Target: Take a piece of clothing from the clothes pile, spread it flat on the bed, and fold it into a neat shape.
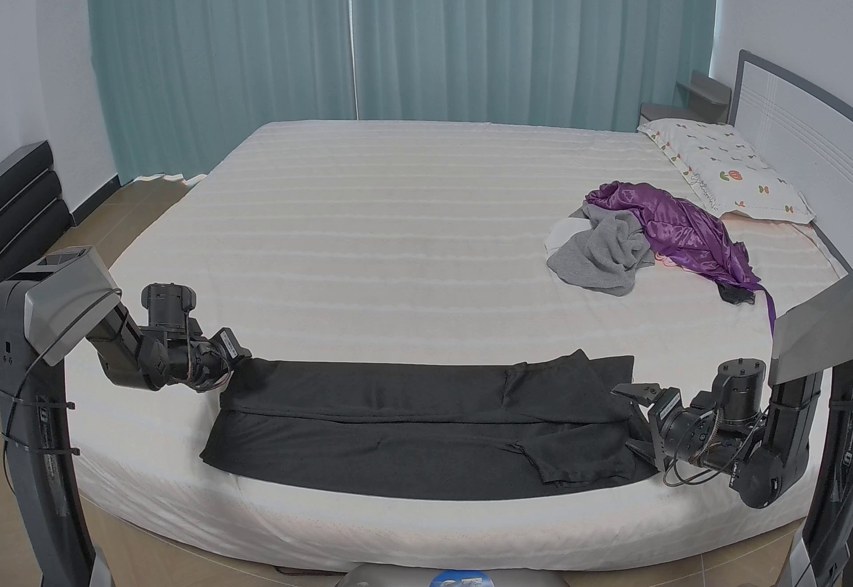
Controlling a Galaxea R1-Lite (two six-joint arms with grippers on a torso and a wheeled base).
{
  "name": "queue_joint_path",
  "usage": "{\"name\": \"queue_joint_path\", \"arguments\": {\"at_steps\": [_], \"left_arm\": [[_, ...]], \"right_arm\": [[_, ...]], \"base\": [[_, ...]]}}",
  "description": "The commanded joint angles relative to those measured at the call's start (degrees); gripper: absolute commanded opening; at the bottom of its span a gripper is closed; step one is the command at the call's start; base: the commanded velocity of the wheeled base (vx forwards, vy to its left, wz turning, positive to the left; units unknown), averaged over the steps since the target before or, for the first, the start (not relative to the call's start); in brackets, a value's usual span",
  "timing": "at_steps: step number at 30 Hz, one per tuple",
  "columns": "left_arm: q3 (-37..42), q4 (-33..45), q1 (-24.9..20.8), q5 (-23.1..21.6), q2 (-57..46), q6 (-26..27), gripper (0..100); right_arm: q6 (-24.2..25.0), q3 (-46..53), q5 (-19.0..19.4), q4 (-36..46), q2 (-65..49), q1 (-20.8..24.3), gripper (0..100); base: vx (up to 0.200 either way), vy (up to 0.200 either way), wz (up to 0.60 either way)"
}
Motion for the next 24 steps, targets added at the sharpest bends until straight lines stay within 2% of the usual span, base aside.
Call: {"name": "queue_joint_path", "arguments": {"at_steps": [1,24], "left_arm": [[-0.07,-0.05,0.57,0.41,-0.07,-0.23,0],[-1.57,0.22,1.45,0.32,0.63,-0.41,0]], "right_arm": [[0.04,-0.03,0.01,-0.85,0.02,-0.03,100],[-0.04,0.06,0.01,-0.85,0.11,0.06,100]], "base": [[0.000,0.000,0.00],[0.000,0.000,0.00]]}}
